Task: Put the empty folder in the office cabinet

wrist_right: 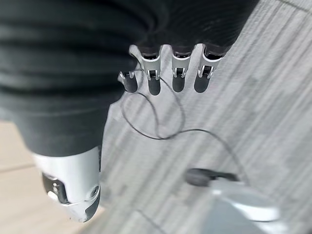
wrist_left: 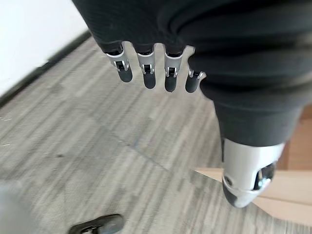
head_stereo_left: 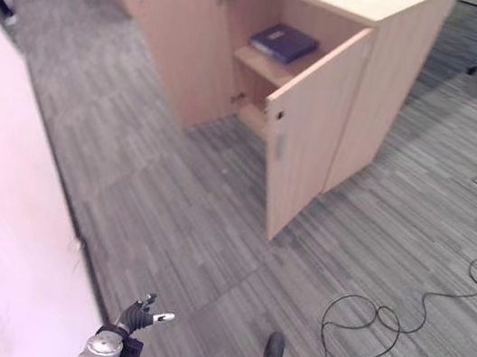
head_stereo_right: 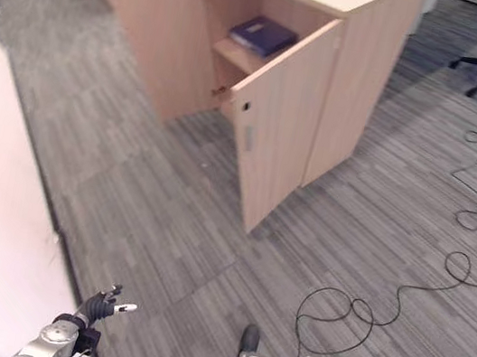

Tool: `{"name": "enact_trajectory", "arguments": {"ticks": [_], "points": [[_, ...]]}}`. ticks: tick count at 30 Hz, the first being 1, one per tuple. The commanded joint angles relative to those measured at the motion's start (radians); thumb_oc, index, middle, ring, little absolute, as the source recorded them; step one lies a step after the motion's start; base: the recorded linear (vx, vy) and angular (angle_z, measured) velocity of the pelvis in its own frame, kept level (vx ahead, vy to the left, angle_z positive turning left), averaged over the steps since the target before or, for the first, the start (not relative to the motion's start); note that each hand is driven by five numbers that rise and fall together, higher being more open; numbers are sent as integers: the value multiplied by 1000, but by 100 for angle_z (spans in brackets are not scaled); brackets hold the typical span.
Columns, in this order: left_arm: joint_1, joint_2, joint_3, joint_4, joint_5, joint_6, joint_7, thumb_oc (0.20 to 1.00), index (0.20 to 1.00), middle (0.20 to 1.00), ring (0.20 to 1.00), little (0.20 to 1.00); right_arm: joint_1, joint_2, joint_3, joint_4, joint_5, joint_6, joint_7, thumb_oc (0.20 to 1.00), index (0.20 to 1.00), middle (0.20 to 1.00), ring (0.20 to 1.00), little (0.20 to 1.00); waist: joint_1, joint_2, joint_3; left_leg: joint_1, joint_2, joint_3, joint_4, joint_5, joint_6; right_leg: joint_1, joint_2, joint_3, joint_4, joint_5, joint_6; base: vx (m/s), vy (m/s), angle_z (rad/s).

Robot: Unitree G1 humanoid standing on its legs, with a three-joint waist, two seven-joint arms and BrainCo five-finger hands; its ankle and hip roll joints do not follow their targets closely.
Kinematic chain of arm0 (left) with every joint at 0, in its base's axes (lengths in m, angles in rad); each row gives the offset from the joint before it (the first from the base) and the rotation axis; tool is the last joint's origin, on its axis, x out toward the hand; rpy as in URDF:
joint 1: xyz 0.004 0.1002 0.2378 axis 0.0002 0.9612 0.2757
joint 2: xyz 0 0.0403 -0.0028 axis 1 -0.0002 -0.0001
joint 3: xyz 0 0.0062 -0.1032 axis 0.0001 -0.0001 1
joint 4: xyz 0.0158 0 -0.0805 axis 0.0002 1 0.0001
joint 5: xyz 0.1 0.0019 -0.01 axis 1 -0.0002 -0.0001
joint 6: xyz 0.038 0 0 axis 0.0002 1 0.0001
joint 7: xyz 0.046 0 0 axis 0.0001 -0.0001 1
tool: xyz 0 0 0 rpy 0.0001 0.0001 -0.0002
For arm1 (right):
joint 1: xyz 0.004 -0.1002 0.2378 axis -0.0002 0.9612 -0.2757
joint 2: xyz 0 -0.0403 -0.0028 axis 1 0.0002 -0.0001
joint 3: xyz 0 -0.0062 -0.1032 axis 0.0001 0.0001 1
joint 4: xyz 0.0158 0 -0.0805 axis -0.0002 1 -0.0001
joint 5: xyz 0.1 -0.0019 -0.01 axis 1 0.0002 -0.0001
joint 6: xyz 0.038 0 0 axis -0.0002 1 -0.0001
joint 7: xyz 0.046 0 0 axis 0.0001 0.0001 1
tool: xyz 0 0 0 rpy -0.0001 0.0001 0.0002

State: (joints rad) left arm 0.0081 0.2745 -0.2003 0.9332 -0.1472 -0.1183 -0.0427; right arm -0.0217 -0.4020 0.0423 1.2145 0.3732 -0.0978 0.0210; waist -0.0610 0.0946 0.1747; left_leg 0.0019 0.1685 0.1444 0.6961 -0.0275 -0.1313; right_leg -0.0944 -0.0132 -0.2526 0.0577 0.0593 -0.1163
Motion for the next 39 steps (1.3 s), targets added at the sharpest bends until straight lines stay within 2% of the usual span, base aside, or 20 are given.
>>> {"name": "enact_trajectory", "arguments": {"ticks": [1, 4, 6, 10, 17, 21, 24, 25, 26, 27, 28, 29, 30, 31, 32, 34, 35, 36, 38, 39], "points": [[-45, 26, -14, -69, -28, -20, 4, 1000, 1000, 1000, 1000, 1000, -15, -41, -39, 2, 37, 9, -8, 1000, 1000, 1000, 1000, 1000, 10, -11, 85, -33, 65, 59, -170, 108, 21, 83, -122, 13, 58, -122, 149, 265, 123, -28], [-35, 23, -17, -80, -32, -20, 0, 1000, 1000, 1000, 1000, 1000, -13, -53, -52, -5, 50, 9, -9, 1000, 1000, 1000, 1000, 1000, 23, -3, 84, -53, 98, 57, -285, 138, 20, 116, -129, 51, 44, -134, 163, 288, 176, -46], [-25, 12, -22, -66, -30, -22, 5, 1000, 1000, 1000, 1000, 1000, -21, -69, -55, -6, 60, 5, -10, 1000, 1000, 1000, 1000, 1000, 46, 29, 84, -50, 91, -25, -537, 175, 4, 156, -123, 109, 35, -163, 195, 414, 320, -81], [-21, -8, -29, -28, -35, -29, 15, 1000, 1000, 1000, 1000, 1000, -23, -76, -59, -5, 66, 2, -11, 1000, 1000, 1000, 1000, 1000, 69, 45, 78, -91, 73, -185, -699, 228, -17, 183, -128, 209, 32, -186, 220, 271, 190, -101], [-35, 1, -17, 32, -21, -34, 31, 1000, 1000, 1000, 1000, 1000, 3, -38, -49, 10, 50, 12, 1, 1000, 1000, 1000, 1000, 1000, 47, 31, 63, -170, 171, -353, -750, 265, -59, 191, -144, 461, 136, -314, 249, 344, 330, -88], [-52, 13, -16, 45, -15, -37, 39, 1000, 1000, 1000, 1000, 1000, 5, -24, -50, 21, 40, 20, 6, 1000, 1000, 1000, 1000, 1000, 34, 22, 39, -155, 202, -308, -744, 258, -70, 192, -185, 501, 143, -328, 284, 222, 439, -78], [-78, 25, -31, 63, 6, -41, 39, 1000, 1000, 1000, 1000, 1000, 13, -8, -66, 26, 33, 22, 15, 1000, 1000, 1000, 1000, 1000, 14, -2, 1, -139, 193, -267, -720, 202, -83, 196, -284, 518, 97, -237, 352, 208, 519, -34], [-79, 25, -31, 64, 6, -41, 39, 1000, 1000, 1000, 1000, 1000, 13, -7, -66, 26, 33, 22, 15, 1000, 1000, 1000, 1000, 1000, 14, -6, 1, -140, 188, -266, -716, 199, -82, 200, -289, 517, 90, -234, 354, 108, 481, 1], [-110, 45, -46, 62, -2, -47, 39, 1000, 1000, 1000, 1000, 1000, 4, 7, -81, 30, 54, 25, 13, 1000, 1000, 1000, 1000, 1000, 9, -37, -13, -152, 164, -213, -664, 164, -85, 186, -342, 525, 44, -70, 378, 77, 290, -3], [-110, 45, -47, 63, -3, -48, 39, 1000, 1000, 1000, 1000, 1000, 5, 8, -81, 30, 54, 25, 13, 1000, 1000, 1000, 1000, 1000, 11, -42, -17, -147, 159, -208, -665, 154, -85, 191, -349, 522, 41, -77, 378, 42, 516, -23], [-114, 63, -48, 40, -12, -48, 42, 1000, 1000, 1000, 1000, 1000, -3, 29, -93, 24, 74, 26, 6, 1000, 1000, 1000, 1000, 1000, 14, -66, -15, -137, 136, -152, -652, 120, -75, 133, -383, 500, 29, 85, 378, -40, 420, -55], [-114, 77, -46, 24, -21, -51, 45, 1000, 1000, 1000, 1000, 1000, -9, 41, -94, 18, 87, 18, -1, 1000, 1000, 1000, 1000, 1000, 33, -70, -4, -113, 136, -95, -657, 108, -72, 98, -420, 385, 33, 128, 378, -134, 601, -82], [-116, 83, -44, 14, -23, -47, 39, 1000, 1000, 1000, 1000, 1000, -10, 56, -94, 11, 94, 16, -6, 1000, 1000, 1000, 1000, 1000, 47, -67, 3, -103, 128, -54, -668, 104, -58, 78, -435, 251, 46, 122, 366, -110, 372, -86], [-116, 83, -44, 14, -24, -47, 39, 1000, 1000, 1000, 1000, 1000, -11, 57, -94, 10, 94, 16, -6, 1000, 1000, 1000, 1000, 1000, 45, -68, 1, -107, 127, -56, -669, 108, -57, 76, -436, 250, 44, 126, 366, -186, 589, -109], [-105, 91, -29, -3, -29, -46, 32, 1000, 1000, 1000, 1000, 1000, -11, 73, -78, 0, 87, 13, -2, 1000, 1000, 1000, 1000, 1000, 59, -62, 11, -98, 100, 5, -691, 108, -27, 67, -403, 110, 110, 59, 346, -163, 571, -72], [-101, 92, -16, 1, -26, -42, 26, 1000, 1000, 1000, 1000, 1000, -6, 83, -69, -7, 86, 7, -3, 1000, 1000, 1000, 1000, 1000, 63, -68, 16, -90, 45, 28, -703, 104, 8, 76, -297, 110, 149, -28, 338, -99, 553, -56], [-101, 92, -16, 0, -26, -42, 26, 1000, 1000, 1000, 1000, 1000, -6, 83, -69, -7, 86, 7, -3, 1000, 1000, 1000, 1000, 1000, 64, -68, 15, -92, 46, 29, -702, 106, 8, 73, -295, 112, 147, -25, 337, -6, 521, -55], [-96, 86, -3, 4, -25, -35, 25, 1000, 1000, 1000, 1000, 1000, -5, 89, -52, -3, 92, 3, -1, 1000, 1000, 1000, 1000, 1000, 73, -69, 20, -65, -11, 50, -723, 98, 47, 83, -153, 103, 176, -126, 302, -1, 408, -43], [-92, 83, 0, 1, -24, -34, 23, 1000, 1000, 1000, 1000, 1000, -5, 90, -45, 0, 91, 0, 1, 1000, 1000, 1000, 1000, 1000, 80, -70, 21, -61, -31, 58, -732, 98, 57, 96, -108, 88, 167, -151, 295, -24, 340, -19], [-81, 73, 10, -10, -19, -23, 18, 1000, 1000, 1000, 1000, 1000, -4, 97, -16, -2, 87, -6, 5, 1000, 1000, 1000, 1000, 1000, 93, -83, 31, -61, -79, 66, -722, 86, 80, 89, -3, 88, 180, -194, 256, -48, 200, -39]]}}
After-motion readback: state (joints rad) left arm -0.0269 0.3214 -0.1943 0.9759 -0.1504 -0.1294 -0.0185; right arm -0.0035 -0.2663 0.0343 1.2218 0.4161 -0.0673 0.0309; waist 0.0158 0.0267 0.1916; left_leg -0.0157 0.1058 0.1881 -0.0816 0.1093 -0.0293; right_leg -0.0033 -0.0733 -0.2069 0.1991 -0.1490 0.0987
